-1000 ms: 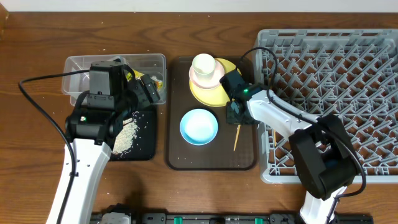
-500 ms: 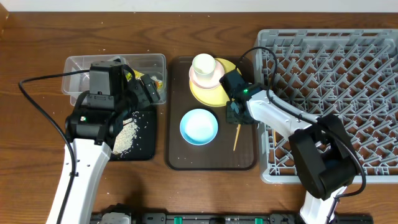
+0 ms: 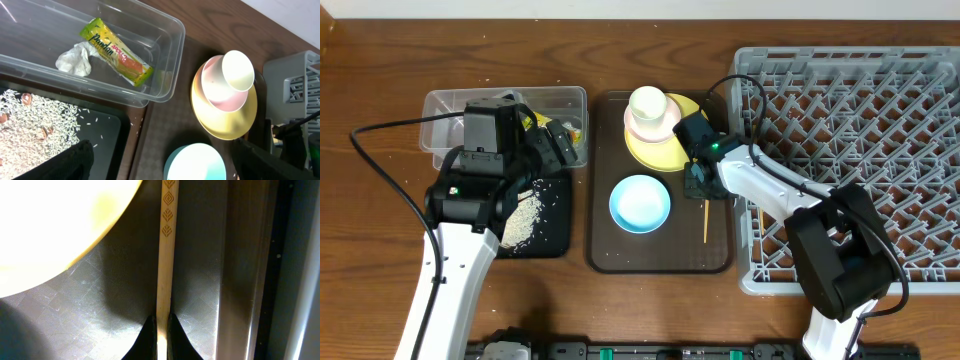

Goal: Sort waste into correct bins and load items into the dishwasher rack
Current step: 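Carry the chopstick right and lower it into the grey rack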

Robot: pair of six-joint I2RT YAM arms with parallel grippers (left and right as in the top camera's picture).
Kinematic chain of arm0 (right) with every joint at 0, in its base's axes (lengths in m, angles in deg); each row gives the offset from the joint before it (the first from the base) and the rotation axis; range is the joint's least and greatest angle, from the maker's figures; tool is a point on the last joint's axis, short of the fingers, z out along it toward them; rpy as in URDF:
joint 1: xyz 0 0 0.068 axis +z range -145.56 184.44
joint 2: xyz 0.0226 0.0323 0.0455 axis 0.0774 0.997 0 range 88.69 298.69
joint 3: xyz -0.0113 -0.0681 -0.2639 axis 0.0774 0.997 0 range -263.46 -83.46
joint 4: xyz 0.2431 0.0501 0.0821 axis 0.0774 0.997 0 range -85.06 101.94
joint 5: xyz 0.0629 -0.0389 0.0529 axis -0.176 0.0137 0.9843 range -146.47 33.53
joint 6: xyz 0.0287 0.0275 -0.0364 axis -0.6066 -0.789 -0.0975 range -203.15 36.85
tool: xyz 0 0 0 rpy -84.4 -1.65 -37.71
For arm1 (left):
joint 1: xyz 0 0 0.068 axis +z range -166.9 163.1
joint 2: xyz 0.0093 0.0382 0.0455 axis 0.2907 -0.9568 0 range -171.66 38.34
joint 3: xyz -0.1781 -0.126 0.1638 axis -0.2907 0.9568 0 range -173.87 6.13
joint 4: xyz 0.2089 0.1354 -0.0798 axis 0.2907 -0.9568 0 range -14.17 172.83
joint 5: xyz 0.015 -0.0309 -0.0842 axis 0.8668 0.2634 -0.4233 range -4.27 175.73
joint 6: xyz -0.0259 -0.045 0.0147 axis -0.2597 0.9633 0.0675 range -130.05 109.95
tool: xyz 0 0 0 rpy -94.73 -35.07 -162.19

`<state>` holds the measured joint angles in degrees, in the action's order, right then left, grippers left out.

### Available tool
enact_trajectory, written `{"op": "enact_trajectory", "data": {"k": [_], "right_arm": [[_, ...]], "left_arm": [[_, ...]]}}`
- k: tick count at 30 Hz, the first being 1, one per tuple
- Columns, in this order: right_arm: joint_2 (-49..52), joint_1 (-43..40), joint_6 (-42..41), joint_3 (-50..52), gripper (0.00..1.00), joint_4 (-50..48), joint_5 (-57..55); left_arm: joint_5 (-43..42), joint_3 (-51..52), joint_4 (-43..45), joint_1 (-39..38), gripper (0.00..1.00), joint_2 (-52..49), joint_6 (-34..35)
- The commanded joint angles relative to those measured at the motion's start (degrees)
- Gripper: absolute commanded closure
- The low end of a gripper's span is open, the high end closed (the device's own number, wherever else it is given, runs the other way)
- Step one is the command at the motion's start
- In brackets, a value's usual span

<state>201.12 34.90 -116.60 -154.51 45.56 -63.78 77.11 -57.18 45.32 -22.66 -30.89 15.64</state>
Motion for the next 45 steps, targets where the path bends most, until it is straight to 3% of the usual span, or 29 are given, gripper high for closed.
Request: {"op": "enact_trajectory", "data": {"k": [1,9,27,33,45], "right_arm": [[2.51,-0.2,-0.39,2.01,0.99,1.4,0.28],[-1.16,-0.55,-0.37,1.07,0.99,2.91,0.28],[-21.16,-0.57,0.79,1.07,0.99,5.22,-3.43],[-22.71,-1.03,4.76,1.09,0.99,8.24,-10.36],[-22.67,-6.69,10.49,1.09,0.99,11.8,-10.19]], "left_arm": [[0.33,-0.68,-0.17,0.22,0.1,0.0,-0.09],[0.33,-0.68,-0.17,0.22,0.1,0.0,-0.09],[0.33,-0.68,-0.17,0.22,0.1,0.0,-0.09],[0.33,-0.68,-0.17,0.22,0.1,0.0,-0.09],[0.33,-0.68,-0.17,0.22,0.1,0.0,-0.09]]}}
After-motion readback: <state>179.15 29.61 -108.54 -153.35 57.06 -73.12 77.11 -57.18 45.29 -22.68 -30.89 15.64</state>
